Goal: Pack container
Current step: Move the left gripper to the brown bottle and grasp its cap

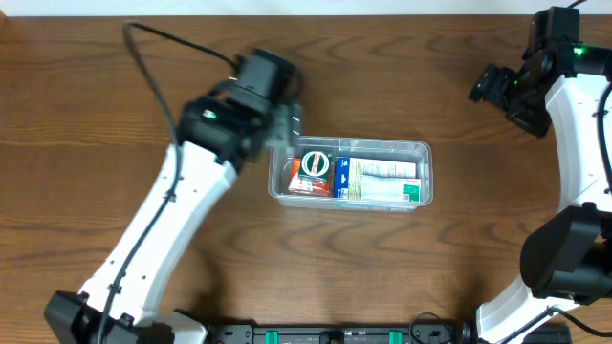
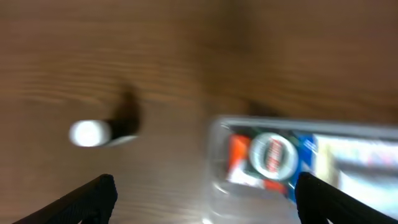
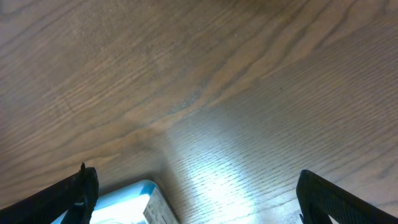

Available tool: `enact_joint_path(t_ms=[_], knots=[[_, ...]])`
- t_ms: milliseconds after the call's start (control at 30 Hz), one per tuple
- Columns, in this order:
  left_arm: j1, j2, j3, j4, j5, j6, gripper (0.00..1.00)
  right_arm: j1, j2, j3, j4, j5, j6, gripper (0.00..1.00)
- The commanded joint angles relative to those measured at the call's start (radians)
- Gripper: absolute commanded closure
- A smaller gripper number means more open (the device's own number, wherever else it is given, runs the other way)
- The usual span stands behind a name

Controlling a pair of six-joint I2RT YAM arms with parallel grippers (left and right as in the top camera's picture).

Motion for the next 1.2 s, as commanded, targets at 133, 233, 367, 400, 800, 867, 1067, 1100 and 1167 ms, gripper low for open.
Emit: enact_joint_path(t_ms=[133, 233, 367, 400, 800, 867, 1067, 1100, 1167], knots=[[0.211, 0.079, -0.014, 0.012, -0.025, 0.006, 0.07, -0.002, -0.014, 0.018, 0.000, 0.006, 0.008, 0.01], [0.266, 0.111, -0.015, 0.036, 0.015, 0.036, 0.07, -0.002, -0.014, 0.018, -0.001, 0.006, 0.008, 0.01], [0.292, 0.166, -0.015, 0.049, 0.031, 0.071, 0.07, -0.002, -0.014, 0.018, 0.000, 0.006, 0.008, 0.01], [0.294, 0.180, -0.015, 0.049, 0.031, 0.074, 0.07, -0.002, -0.014, 0.018, 0.000, 0.007, 0.008, 0.01], [0.314, 0.344, -0.015, -0.006, 0.031, -0.076, 0.12, -0.002, -0.014, 0.018, -0.001, 0.007, 0.008, 0.01], [0.314, 0.350, -0.015, -0.009, 0.031, -0.095, 0.16, -0.002, -0.014, 0.018, -0.001, 0.006, 0.008, 0.01], [0.314, 0.350, -0.031, -0.026, 0.034, -0.237, 0.20, -0.002, -0.014, 0.018, -0.001, 0.007, 0.008, 0.01], [0.314, 0.351, -0.039, -0.020, 0.035, -0.243, 0.20, -0.002, -0.014, 0.018, 0.000, 0.006, 0.008, 0.01], [0.314, 0.351, -0.055, -0.011, 0.033, -0.238, 0.20, -0.002, -0.014, 0.018, -0.001, 0.007, 0.008, 0.01]])
